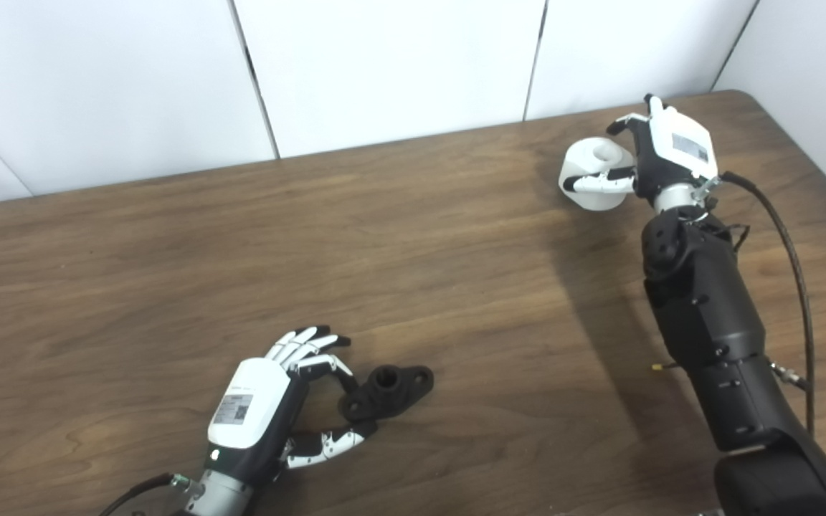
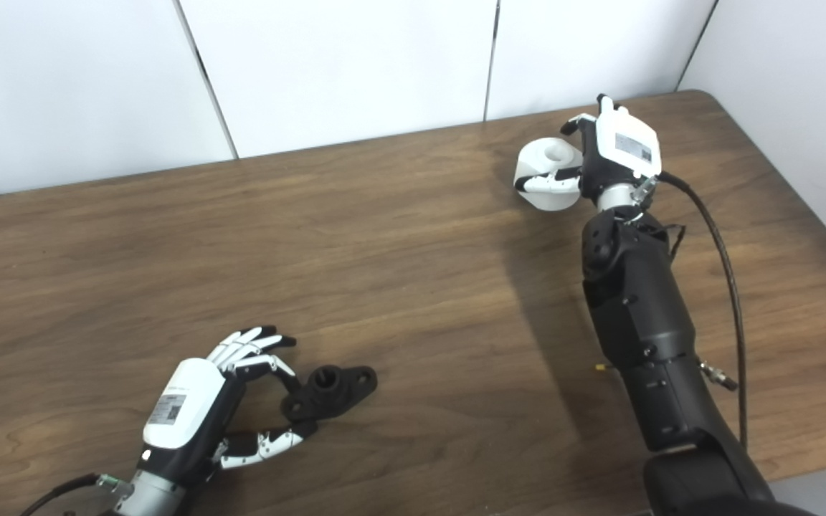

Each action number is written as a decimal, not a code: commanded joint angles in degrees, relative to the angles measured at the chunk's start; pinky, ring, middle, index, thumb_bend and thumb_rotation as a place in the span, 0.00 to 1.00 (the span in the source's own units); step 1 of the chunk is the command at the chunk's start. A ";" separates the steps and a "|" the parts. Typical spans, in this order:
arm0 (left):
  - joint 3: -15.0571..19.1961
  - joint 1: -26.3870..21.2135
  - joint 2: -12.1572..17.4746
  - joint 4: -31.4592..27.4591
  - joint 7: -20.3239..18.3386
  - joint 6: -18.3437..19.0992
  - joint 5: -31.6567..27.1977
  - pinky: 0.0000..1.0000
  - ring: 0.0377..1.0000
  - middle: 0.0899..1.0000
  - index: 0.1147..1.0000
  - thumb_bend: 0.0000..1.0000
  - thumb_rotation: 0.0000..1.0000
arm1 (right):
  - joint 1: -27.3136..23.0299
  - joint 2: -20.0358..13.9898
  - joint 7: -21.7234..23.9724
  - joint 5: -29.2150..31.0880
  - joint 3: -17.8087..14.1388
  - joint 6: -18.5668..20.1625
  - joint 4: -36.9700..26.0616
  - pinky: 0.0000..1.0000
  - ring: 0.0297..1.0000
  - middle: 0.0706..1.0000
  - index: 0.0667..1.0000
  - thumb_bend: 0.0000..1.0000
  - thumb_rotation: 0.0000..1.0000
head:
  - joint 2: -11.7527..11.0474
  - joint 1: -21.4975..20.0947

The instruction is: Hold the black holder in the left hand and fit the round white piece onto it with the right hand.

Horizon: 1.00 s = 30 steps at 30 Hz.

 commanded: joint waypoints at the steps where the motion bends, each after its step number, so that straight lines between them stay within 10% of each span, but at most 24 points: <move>1: -1.95 2.79 0.87 1.39 -5.49 0.57 1.67 0.89 0.89 0.80 0.42 0.52 0.04 | -2.09 -1.77 0.00 -0.67 -0.11 0.01 -1.04 0.90 1.00 1.00 0.72 0.87 0.47 | 0.09 -0.06; 30: -1.81 2.88 0.63 1.04 -5.87 1.13 2.07 0.91 0.89 0.79 0.42 0.52 0.04 | -1.17 -3.37 -1.21 1.86 1.72 -0.08 -0.33 0.85 1.00 1.00 0.66 0.81 0.41 | 0.27 -0.08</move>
